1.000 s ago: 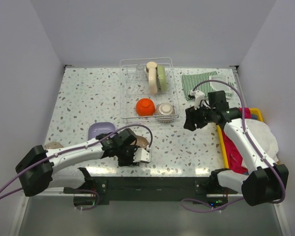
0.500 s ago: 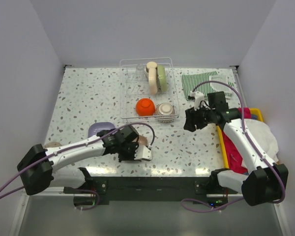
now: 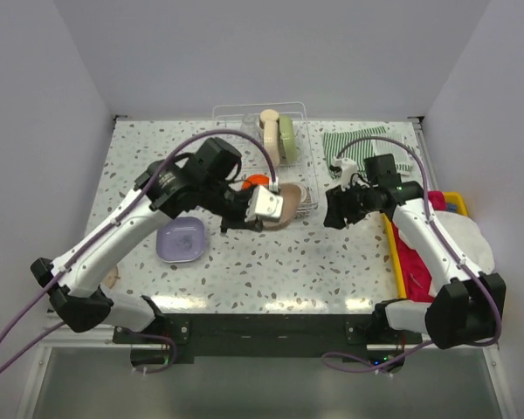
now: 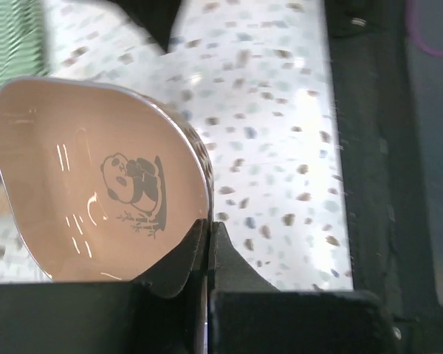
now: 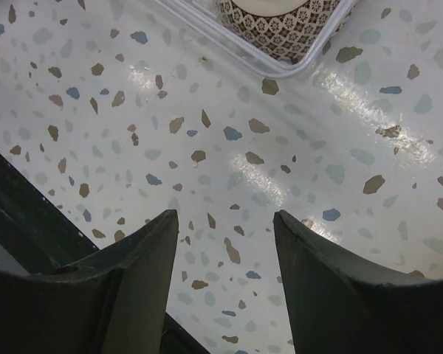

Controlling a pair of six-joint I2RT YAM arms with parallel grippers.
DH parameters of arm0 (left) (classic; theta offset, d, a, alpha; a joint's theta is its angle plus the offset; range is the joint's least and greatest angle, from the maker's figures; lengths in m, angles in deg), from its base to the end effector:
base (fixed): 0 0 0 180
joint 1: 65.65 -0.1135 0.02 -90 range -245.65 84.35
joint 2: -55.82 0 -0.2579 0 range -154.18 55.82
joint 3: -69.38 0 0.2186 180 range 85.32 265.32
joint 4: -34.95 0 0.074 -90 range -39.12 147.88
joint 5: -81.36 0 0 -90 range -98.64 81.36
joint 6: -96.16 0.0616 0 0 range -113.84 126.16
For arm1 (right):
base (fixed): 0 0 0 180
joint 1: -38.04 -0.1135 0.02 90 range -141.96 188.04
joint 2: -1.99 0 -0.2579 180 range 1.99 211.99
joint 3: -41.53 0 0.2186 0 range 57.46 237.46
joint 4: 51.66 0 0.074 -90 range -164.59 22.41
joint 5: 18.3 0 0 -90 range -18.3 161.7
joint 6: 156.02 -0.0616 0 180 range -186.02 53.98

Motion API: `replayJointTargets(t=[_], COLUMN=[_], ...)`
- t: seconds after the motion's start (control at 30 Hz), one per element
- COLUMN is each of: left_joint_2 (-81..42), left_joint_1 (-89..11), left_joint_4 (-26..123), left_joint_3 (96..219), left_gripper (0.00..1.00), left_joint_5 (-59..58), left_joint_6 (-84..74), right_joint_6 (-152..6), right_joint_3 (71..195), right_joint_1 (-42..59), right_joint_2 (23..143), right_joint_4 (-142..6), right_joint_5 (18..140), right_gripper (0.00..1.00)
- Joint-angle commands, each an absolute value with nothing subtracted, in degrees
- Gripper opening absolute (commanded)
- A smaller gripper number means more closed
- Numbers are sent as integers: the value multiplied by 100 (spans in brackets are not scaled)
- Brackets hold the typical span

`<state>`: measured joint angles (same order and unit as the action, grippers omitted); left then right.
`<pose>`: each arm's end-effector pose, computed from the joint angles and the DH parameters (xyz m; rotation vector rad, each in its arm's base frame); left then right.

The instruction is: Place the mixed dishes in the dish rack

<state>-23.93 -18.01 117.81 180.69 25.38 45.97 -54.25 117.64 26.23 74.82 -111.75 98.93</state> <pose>0.1353 -0.1995 0.3841 1.8439 1.5550 -0.7895 0.2219 0.0752 0.2646 -0.6876 2.4109 0.6059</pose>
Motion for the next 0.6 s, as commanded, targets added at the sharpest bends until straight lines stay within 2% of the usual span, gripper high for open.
replayJointTargets(t=[0.0,0.03,0.23,0.27,0.33,0.37,0.57], left_joint_2=[-3005,-3057,-3488,-3567,-3742,-4048,-5551], left_joint_1=[-3319,-3818,-5103,-5228,-5509,-5562,-5756], left_joint_4=[10576,10189,7132,6100,4953,4086,1132], left_joint_3=[18481,18455,17867,17526,17164,17145,17312], left_gripper=[0,0,0,0,0,0,0], left_joint_5=[2501,2807,3915,4039,4460,4584,4876], left_joint_6=[3829,3494,1042,211,-601,-1441,-5036], right_joint_6=[-5564,-5582,-5530,-5425,-5337,-5232,-5222], right_joint_3=[12275,12380,13310,13461,13847,13988,15175], right_joint_1=[2653,2644,2653,2653,2653,2644,2680], right_joint_2=[7669,7730,8608,8714,8934,9013,9778], right_joint_4=[-11066,-11092,-11820,-11935,-12137,-12364,-13262], right_joint_5=[9948,9922,9300,9193,8781,8692,8392], right_gripper=[59,60,61,61,62,62,62])
